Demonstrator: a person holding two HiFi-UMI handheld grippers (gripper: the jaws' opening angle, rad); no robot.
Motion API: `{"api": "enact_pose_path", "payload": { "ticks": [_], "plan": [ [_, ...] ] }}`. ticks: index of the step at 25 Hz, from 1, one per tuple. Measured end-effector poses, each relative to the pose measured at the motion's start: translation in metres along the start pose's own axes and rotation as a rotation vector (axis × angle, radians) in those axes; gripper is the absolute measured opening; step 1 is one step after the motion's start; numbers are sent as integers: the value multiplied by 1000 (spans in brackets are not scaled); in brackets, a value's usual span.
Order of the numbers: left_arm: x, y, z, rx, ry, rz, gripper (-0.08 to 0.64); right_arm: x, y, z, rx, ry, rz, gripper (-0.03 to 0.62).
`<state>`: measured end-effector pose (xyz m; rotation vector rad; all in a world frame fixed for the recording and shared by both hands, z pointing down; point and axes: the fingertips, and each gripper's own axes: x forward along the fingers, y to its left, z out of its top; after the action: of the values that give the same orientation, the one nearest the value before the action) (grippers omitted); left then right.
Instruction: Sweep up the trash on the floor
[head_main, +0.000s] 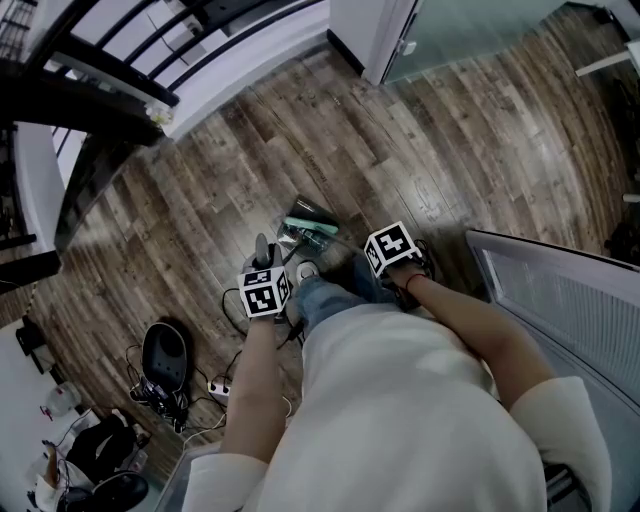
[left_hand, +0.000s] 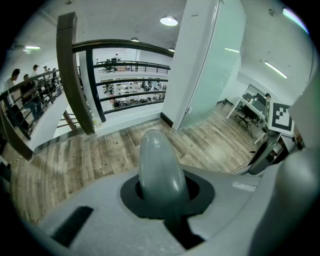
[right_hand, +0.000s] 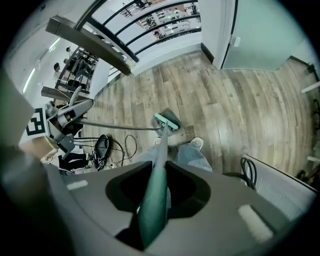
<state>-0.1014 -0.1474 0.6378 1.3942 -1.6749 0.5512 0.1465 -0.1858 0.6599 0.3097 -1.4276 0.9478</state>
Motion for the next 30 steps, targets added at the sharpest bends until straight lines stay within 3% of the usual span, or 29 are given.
{"api": "enact_pose_path", "payload": {
  "ticks": [14, 30],
  "plan": [
    [-3, 1, -6, 7, 6, -9, 25, -1, -12, -7, 35, -56, -50, 98],
    [-2, 1, -8, 19, 17, -33, 26, -7, -27, -15, 155, -134, -82, 98]
  ]
}}
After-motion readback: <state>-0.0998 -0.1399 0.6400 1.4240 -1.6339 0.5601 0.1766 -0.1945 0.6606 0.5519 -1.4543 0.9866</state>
